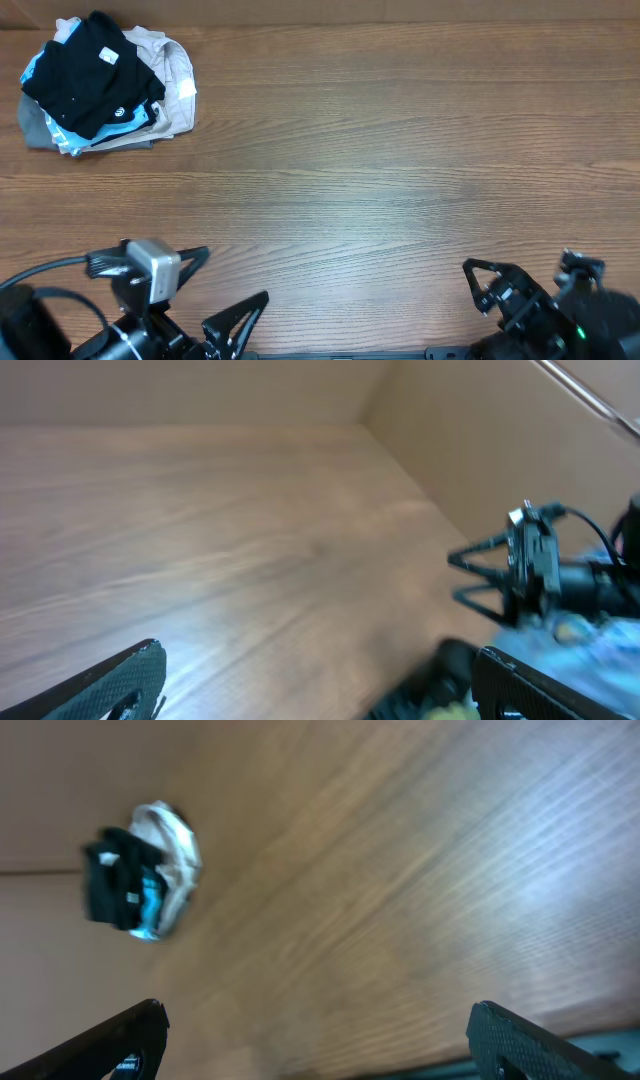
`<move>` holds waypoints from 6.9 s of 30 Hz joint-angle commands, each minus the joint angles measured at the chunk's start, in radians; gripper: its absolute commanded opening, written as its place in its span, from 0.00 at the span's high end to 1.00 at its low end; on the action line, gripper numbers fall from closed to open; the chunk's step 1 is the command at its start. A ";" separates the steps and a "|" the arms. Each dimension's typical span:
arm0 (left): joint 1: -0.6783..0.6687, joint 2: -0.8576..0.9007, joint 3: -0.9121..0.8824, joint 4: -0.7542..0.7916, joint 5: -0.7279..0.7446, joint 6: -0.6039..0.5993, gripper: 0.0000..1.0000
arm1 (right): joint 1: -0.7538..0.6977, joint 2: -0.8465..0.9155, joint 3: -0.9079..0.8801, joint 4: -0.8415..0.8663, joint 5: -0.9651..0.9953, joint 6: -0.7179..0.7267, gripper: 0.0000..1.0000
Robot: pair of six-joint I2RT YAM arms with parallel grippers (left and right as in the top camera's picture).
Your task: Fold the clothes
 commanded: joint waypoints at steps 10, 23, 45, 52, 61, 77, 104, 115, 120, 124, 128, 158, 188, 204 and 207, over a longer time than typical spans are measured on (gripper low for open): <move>-0.256 0.002 -0.063 0.004 -0.067 0.190 0.00 | 0.005 -0.157 0.002 0.041 0.101 0.020 0.00; -0.256 0.002 -0.063 0.003 -0.109 0.191 0.00 | 0.005 -0.157 0.002 0.035 0.329 0.019 0.00; -0.256 0.002 -0.063 0.003 -0.122 0.191 0.00 | 0.005 -0.157 0.002 -0.040 0.329 0.017 0.00; -0.256 0.002 -0.063 0.003 -0.122 0.191 0.00 | 0.005 -0.157 0.002 -0.039 0.329 0.017 0.00; -0.256 0.002 -0.063 0.003 -0.122 0.191 0.00 | -0.060 -0.168 0.001 -0.124 0.443 0.010 0.00; -0.256 0.002 -0.063 0.003 -0.122 0.191 0.00 | -0.278 -0.217 -0.324 0.312 0.335 -0.200 0.00; -0.256 0.002 -0.063 0.003 -0.122 0.191 0.00 | -0.276 -0.449 -1.030 1.347 0.159 -0.496 0.00; -0.256 0.002 -0.063 0.003 -0.122 0.191 0.00 | -0.276 -0.449 -1.057 1.415 0.159 -0.697 0.00; -0.256 0.002 -0.063 0.003 -0.122 0.191 0.00 | -0.276 -0.449 -1.071 1.424 0.159 -0.726 0.00; -0.256 0.002 -0.063 0.004 -0.122 0.191 0.00 | -0.276 -0.449 -1.109 1.476 0.159 -0.726 0.00; -0.256 0.002 -0.063 0.004 -0.122 0.191 0.00 | -0.277 -0.449 -1.108 1.475 0.174 -0.725 0.00; -0.256 0.002 -0.063 0.004 -0.122 0.191 0.00 | -0.277 -0.449 -1.108 1.358 0.159 -0.927 0.00; -0.257 -0.016 -0.063 0.023 -0.258 0.186 0.00 | -0.277 -0.449 -1.108 1.358 0.159 -0.927 0.00; -0.365 -0.452 -0.714 0.720 -0.460 -0.281 0.00 | -0.277 -0.449 -1.108 1.358 0.159 -0.927 0.00; -0.366 -0.530 -0.880 0.877 -0.452 -0.281 0.00 | -0.277 -0.449 -1.108 1.358 0.159 -0.927 0.00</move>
